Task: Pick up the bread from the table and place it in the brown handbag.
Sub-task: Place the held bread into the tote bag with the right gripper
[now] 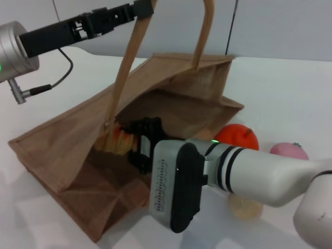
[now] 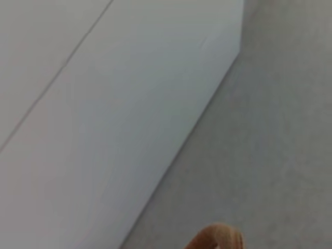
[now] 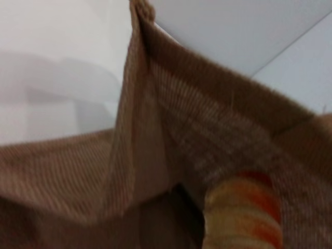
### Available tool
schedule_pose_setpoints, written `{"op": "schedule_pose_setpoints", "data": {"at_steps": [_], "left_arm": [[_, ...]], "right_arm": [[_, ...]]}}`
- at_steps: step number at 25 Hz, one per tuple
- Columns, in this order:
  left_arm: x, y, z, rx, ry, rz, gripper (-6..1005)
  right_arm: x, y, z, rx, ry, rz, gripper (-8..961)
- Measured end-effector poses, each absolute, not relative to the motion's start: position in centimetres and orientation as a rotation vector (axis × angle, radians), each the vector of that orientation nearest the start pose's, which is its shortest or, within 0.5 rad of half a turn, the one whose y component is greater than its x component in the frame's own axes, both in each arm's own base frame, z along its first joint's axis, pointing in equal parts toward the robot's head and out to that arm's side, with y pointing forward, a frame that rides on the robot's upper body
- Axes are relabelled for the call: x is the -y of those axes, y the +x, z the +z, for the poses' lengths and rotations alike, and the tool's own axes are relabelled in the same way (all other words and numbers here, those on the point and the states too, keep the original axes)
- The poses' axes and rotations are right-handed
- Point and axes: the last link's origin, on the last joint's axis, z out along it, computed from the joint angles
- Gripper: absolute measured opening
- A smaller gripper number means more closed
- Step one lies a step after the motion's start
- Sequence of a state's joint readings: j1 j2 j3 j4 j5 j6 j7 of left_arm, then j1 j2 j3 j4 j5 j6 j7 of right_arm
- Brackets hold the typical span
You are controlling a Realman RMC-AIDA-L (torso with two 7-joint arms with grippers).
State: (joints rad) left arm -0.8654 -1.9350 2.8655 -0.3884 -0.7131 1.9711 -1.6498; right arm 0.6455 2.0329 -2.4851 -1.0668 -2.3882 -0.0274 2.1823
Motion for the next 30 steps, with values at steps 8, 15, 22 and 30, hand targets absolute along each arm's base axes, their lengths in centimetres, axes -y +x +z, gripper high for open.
{"op": "schedule_pose_setpoints", "data": {"at_steps": [8, 15, 22, 30], "left_arm": [[-36.3, -19.1, 8.5, 0.918, -2.617, -1.642, 121], [-36.1, -19.7, 8.7, 0.928, -2.600, -1.643, 121], [-35.7, -21.3, 10.0, 0.926, -2.520, -1.638, 121], [-35.3, -22.9, 11.2, 0.914, -2.416, -1.636, 119]], "right_arm": [[-32.9, 13.5, -17.0, 0.738, -2.359, 0.109, 363], [-33.2, 13.9, -16.8, 0.732, -2.338, 0.119, 352], [-31.8, 12.9, -16.6, 0.723, -2.312, 0.228, 381], [-31.2, 12.7, -16.3, 0.689, -2.312, 0.256, 682]]}}
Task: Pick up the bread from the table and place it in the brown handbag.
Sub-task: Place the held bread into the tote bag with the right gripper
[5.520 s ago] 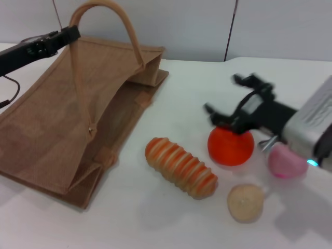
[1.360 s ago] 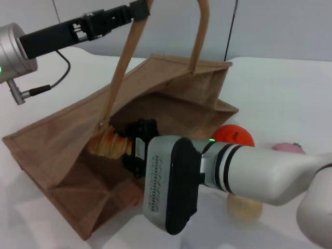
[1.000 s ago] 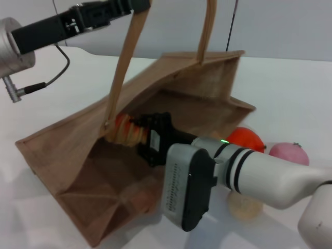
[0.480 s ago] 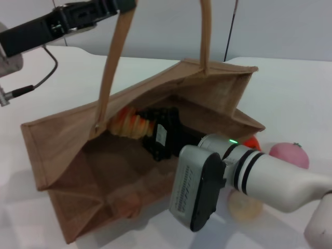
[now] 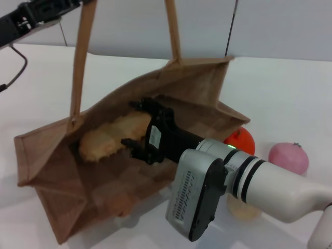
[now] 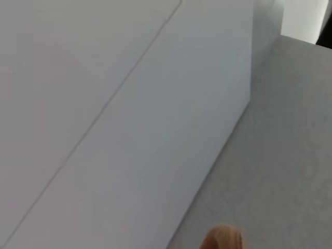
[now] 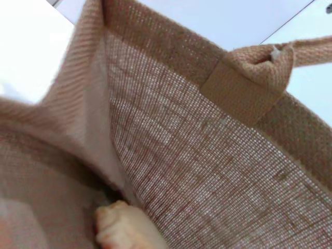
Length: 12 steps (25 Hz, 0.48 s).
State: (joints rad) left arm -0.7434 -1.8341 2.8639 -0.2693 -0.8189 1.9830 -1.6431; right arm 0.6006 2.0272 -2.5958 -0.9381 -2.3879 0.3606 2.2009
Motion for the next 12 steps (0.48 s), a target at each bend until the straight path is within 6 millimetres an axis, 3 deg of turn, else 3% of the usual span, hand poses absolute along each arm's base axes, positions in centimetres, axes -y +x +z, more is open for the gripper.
{"op": "schedule_pose_setpoints", "data": {"at_steps": [3, 6, 12], "left_arm": [[-35.2, -23.2, 11.4, 0.915, -2.395, -1.636, 120], [-35.2, -23.5, 11.5, 0.911, -2.376, -1.623, 120], [-35.6, -24.6, 11.5, 0.918, -2.275, -1.571, 119]], "right_arm": [[-31.0, 12.7, -16.3, 0.685, -2.312, 0.261, 801], [-30.9, 12.7, -15.7, 0.654, -2.287, 0.277, 849], [-31.3, 13.6, -12.1, 0.542, -2.116, 0.289, 898]]}}
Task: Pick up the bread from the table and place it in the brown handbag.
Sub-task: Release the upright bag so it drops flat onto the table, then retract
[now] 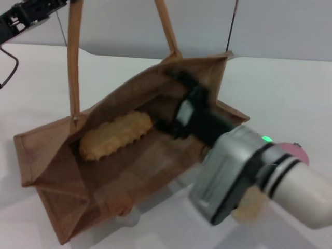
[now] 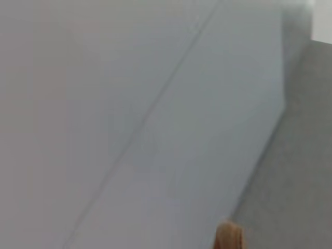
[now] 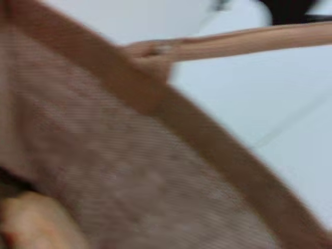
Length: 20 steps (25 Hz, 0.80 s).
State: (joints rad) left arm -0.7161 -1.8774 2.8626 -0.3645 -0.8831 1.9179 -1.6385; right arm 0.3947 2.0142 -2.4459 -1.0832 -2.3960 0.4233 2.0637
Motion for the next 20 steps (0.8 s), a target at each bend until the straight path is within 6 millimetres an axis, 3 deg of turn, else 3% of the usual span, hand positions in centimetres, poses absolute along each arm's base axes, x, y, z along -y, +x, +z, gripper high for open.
{"op": "schedule_pose_setpoints", "data": {"at_steps": [8, 14, 20], "left_arm": [[-36.4, -27.0, 10.4, 0.978, -2.090, -1.461, 120], [-37.3, -27.1, 7.9, 0.879, -2.066, -1.327, 120], [-38.0, -27.4, 5.0, 0.714, -2.016, -1.156, 361]], "right_arm": [[-31.5, 15.7, -7.3, 0.398, -1.798, 0.390, 897], [-31.9, 17.3, -5.4, 0.273, -1.668, 0.438, 897], [-32.0, 18.7, -4.9, 0.182, -1.655, 0.492, 896]]}}
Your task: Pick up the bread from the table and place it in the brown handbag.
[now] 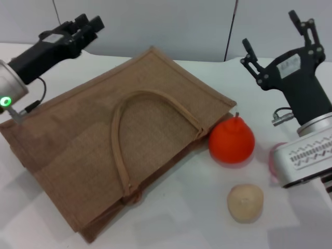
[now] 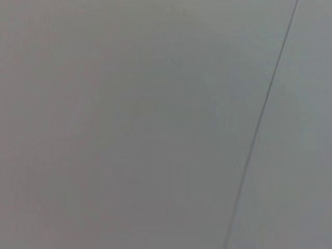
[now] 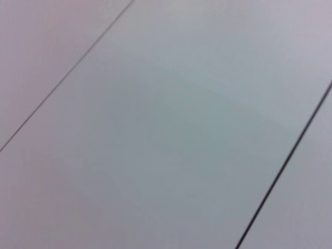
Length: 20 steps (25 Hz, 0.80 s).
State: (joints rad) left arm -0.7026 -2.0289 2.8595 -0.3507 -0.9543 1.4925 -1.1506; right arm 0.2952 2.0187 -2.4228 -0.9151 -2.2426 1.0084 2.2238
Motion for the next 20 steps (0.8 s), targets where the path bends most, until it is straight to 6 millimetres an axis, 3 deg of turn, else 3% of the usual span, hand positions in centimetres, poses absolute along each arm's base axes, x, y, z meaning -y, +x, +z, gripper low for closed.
{"op": "schedule_pose_setpoints", "data": {"at_steps": [7, 20], "left_arm": [[-38.3, -28.4, 3.0, 0.552, -1.779, -1.047, 635], [-36.6, -30.5, 2.7, 0.474, -1.381, -0.833, 625]], "right_arm": [[-32.4, 21.0, -4.0, 0.065, -1.629, 0.592, 896], [-34.0, 25.7, -2.1, -0.255, -1.551, 0.689, 894]]}}
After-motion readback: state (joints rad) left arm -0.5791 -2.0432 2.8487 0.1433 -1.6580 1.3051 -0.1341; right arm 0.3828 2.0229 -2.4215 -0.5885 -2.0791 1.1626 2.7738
